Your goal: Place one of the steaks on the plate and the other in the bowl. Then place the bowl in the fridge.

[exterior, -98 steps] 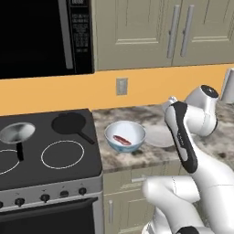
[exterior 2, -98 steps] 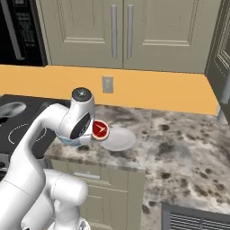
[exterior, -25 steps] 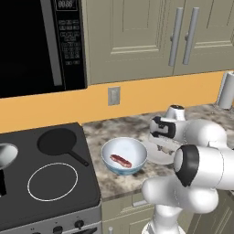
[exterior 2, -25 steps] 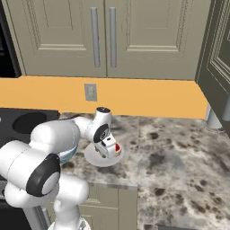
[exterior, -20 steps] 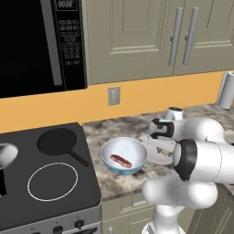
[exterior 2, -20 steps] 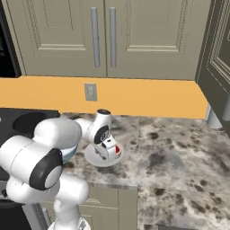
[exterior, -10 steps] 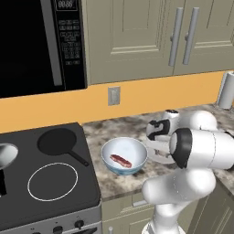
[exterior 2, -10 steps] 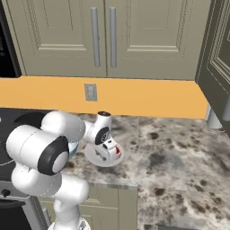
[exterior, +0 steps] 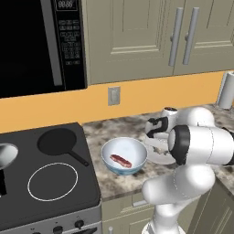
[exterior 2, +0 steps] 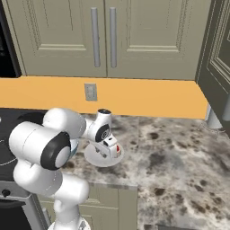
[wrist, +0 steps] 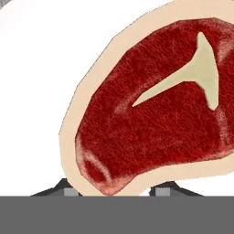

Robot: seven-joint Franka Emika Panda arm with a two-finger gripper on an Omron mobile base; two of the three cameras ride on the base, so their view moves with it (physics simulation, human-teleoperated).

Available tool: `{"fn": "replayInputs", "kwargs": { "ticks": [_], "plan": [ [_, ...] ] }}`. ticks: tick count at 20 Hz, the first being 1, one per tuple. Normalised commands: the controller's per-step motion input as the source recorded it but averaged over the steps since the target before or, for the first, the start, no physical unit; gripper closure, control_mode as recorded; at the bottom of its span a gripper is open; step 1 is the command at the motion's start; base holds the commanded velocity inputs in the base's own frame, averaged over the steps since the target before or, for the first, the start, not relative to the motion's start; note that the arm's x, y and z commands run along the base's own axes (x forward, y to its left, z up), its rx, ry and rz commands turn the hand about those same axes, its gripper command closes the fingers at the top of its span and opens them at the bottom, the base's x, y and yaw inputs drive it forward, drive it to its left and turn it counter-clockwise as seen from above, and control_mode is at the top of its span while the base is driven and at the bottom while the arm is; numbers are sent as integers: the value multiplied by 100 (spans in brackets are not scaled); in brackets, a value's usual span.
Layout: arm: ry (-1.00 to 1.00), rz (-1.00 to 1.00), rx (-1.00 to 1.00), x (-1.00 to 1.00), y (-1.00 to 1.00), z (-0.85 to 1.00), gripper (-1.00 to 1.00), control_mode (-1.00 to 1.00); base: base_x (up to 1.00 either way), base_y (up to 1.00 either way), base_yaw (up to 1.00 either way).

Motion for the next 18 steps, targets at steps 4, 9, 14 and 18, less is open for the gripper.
{"fn": "replayInputs", "kwargs": {
  "ticks": [4,9,14,18],
  "plan": [
    [-22,4,0,-41,2,17,-100,-100,0,0,0],
    [-23,8,-1,-58,5,40,-100,-100,0,0,0],
    [-5,10,0,-57,0,70,-100,-100,0,0,0],
    [0,9,0,-36,3,73,-100,-100,0,0,0]
  ]
}}
